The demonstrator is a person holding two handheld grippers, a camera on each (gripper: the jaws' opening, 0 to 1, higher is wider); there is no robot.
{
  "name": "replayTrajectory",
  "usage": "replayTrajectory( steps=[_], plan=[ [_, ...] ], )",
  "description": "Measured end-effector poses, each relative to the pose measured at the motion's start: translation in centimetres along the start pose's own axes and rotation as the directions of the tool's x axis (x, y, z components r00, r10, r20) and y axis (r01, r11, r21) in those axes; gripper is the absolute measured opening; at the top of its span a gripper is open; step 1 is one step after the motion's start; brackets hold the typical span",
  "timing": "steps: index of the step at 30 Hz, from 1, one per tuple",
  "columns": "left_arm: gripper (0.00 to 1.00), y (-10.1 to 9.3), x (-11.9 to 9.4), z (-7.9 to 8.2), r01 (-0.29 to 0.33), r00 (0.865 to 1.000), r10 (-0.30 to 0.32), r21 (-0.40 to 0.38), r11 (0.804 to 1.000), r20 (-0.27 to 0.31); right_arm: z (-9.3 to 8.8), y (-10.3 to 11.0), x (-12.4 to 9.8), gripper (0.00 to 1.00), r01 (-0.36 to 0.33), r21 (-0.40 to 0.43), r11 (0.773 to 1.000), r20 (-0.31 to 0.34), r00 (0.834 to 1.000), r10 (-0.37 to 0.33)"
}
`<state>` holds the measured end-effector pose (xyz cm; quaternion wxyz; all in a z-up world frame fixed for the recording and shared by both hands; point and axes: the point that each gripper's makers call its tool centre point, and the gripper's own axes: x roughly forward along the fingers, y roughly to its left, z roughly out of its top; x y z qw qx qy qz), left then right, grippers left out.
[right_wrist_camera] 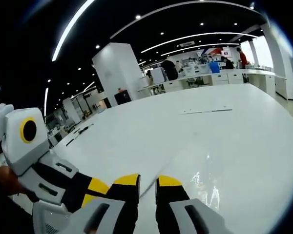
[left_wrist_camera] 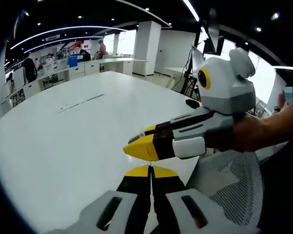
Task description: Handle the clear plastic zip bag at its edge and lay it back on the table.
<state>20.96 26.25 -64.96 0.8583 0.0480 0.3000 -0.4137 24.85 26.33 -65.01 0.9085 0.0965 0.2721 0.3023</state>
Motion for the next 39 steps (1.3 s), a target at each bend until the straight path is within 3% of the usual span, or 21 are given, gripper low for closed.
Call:
replayTrajectory(
  steps=[19, 25, 39],
  plan=[
    [0.0, -0.6, 0.9, -0.3, 0.023, 1.0, -0.023, -0.039, 0.999, -0.011, -0.6, -0.2, 0.0, 0.0, 0.015, -0.021, 1.0, -0.016, 1.0, -0.015],
    [0.0, -0.9, 1.1, -0.5, 0.043, 0.999, -0.043, -0.006, 0.999, -0.009, -0.8, -0.2, 0.0, 0.0, 0.016, -0.028, 0.999, -0.026, 1.0, -0.017],
    [0.09, 0.8, 0.1, -1.1, 0.005, 1.0, -0.004, 0.01, 1.0, -0.009, -1.2, -0.4, -0.1, 0.0, 0.019, -0.04, 0.999, -0.053, 0.998, -0.021]
  ],
)
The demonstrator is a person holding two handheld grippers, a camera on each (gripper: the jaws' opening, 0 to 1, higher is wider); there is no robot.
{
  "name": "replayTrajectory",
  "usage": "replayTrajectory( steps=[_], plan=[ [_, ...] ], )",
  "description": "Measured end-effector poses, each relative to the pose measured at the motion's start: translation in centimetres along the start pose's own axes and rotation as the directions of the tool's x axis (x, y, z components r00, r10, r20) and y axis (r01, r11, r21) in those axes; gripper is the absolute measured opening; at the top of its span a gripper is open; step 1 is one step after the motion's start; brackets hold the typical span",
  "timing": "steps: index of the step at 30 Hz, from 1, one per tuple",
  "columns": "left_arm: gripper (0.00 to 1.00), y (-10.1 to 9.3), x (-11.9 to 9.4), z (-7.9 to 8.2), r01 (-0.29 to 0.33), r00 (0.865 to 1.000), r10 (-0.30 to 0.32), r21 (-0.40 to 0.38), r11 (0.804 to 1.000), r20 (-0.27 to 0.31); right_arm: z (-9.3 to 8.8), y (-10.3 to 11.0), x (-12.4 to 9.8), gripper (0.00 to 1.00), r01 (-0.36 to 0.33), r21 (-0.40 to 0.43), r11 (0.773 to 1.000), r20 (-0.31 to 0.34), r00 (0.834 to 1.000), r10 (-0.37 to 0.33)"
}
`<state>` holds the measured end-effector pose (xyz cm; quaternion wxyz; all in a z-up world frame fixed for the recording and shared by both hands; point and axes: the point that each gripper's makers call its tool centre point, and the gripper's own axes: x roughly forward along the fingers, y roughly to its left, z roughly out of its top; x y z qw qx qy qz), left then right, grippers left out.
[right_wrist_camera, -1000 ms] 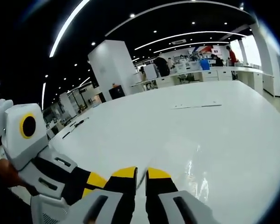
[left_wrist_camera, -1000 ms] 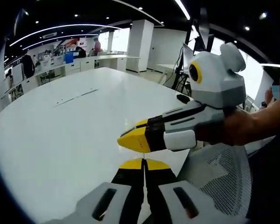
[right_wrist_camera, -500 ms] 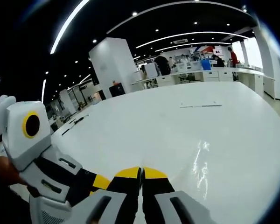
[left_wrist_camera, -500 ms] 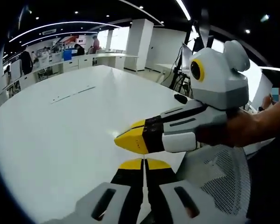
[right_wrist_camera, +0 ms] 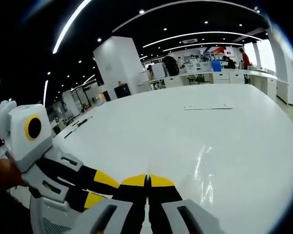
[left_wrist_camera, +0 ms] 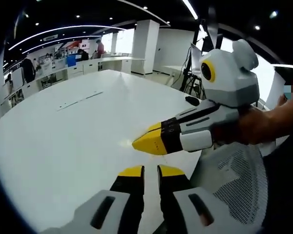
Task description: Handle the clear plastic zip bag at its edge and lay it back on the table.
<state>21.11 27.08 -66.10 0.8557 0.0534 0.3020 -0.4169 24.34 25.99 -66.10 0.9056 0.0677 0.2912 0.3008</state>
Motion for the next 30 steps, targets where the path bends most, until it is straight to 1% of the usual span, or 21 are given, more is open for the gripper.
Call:
replayTrajectory(
  steps=[5, 11, 19, 26, 28, 30],
  plan=[
    [0.12, 0.7, -0.4, -0.3, 0.007, 1.0, -0.007, 0.004, 1.0, 0.001, -0.1, 0.0, -0.1, 0.0, 0.002, -0.03, 1.0, -0.01, 1.0, -0.002],
    [0.13, 1.3, -0.9, -0.4, -0.006, 1.0, 0.006, 0.026, 1.0, -0.004, -0.2, 0.1, -0.2, 0.0, 0.001, -0.053, 0.999, -0.022, 1.0, -0.002],
    [0.14, 2.5, -1.7, 0.0, -0.019, 1.0, 0.018, 0.048, 0.999, 0.01, -0.4, 0.4, -0.1, 0.0, -0.012, -0.101, 0.995, -0.046, 0.999, 0.007],
    [0.15, 2.9, -2.1, -0.2, -0.03, 1.0, 0.03, 0.06, 0.998, 0.004, -0.8, 0.6, -0.1, 0.0, -0.027, -0.167, 0.986, -0.079, 0.997, 0.014],
    [0.15, 2.9, -2.3, -0.2, -0.031, 1.0, 0.031, 0.062, 0.998, 0.005, -1.1, 0.6, -0.1, 0.0, -0.038, -0.197, 0.98, -0.1, 0.995, 0.018],
    [0.15, 3.1, -2.4, -0.2, -0.034, 0.999, 0.034, 0.067, 0.997, 0.003, -1.2, 0.7, -0.2, 0.0, -0.041, -0.216, 0.975, -0.107, 0.994, 0.018]
  ],
)
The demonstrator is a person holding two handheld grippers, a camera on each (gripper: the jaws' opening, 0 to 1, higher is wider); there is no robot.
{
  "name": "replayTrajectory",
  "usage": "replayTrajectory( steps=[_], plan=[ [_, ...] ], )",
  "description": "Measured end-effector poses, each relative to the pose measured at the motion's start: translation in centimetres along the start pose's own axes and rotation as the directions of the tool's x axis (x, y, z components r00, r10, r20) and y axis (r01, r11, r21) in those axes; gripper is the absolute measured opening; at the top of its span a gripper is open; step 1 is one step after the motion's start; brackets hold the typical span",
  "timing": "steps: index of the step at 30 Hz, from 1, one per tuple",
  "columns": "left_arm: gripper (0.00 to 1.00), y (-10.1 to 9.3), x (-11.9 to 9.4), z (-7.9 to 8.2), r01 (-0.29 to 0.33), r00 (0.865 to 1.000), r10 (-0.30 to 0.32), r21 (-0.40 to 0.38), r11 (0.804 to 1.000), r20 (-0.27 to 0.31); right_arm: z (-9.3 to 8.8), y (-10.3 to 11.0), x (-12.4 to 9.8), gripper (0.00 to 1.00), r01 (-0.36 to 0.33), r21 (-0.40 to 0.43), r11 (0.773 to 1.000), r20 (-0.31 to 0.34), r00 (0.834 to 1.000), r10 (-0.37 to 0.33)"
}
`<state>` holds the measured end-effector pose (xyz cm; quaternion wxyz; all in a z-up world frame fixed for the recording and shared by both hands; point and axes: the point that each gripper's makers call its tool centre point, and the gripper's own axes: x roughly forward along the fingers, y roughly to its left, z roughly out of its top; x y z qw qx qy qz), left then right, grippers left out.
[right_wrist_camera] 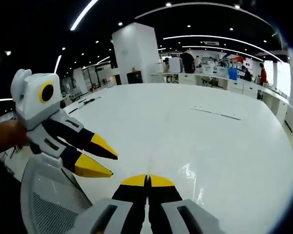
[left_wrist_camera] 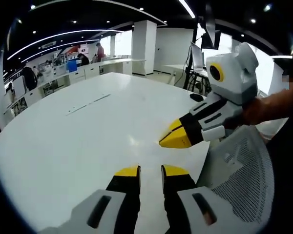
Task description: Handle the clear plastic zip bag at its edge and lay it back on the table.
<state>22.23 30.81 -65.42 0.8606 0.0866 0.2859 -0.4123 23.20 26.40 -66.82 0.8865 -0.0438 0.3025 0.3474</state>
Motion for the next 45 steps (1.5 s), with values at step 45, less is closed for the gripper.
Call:
replayTrajectory(
  steps=[45],
  plan=[
    [0.19, 2.4, -2.5, 3.1, 0.02, 0.999, -0.004, 0.316, 0.949, -0.053, -2.8, 1.7, 0.4, 0.0, -0.128, -0.389, 0.912, -0.212, 0.976, 0.047]
  ],
)
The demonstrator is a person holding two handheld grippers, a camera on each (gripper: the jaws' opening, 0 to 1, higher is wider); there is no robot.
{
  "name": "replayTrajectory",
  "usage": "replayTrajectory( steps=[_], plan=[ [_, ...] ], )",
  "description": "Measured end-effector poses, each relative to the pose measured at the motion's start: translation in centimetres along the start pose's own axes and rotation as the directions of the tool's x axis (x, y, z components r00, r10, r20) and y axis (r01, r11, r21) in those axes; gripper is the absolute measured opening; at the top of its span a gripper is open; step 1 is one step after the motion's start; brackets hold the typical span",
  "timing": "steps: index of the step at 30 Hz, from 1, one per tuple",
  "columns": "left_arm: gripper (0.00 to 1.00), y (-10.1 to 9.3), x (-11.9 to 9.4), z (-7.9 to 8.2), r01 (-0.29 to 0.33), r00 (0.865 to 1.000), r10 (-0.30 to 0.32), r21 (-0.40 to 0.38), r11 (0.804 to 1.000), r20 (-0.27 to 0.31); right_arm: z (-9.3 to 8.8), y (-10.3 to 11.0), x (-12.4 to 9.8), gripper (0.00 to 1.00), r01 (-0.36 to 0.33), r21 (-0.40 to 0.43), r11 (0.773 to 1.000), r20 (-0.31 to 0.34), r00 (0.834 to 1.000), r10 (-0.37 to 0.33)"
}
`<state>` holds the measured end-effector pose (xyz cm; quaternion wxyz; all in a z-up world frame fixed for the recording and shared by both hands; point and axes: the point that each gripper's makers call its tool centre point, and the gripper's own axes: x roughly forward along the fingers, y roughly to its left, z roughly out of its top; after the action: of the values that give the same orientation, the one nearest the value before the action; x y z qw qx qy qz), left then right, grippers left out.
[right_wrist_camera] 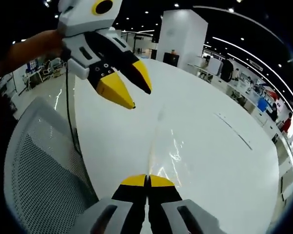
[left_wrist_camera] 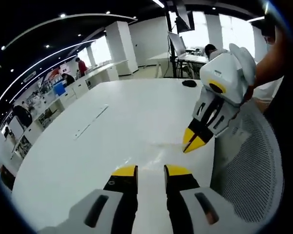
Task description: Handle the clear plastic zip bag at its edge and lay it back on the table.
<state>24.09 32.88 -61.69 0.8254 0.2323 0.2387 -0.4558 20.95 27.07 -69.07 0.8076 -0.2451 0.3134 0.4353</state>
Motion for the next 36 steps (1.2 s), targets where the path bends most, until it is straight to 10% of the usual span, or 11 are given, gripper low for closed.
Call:
replayTrajectory(
  steps=[36],
  plan=[
    [0.17, -2.1, 0.8, -2.7, 0.189, 0.978, -0.161, 0.229, 0.955, -0.133, -1.8, 1.7, 0.5, 0.0, -0.087, -0.274, 0.958, -0.142, 0.989, 0.05]
  ],
)
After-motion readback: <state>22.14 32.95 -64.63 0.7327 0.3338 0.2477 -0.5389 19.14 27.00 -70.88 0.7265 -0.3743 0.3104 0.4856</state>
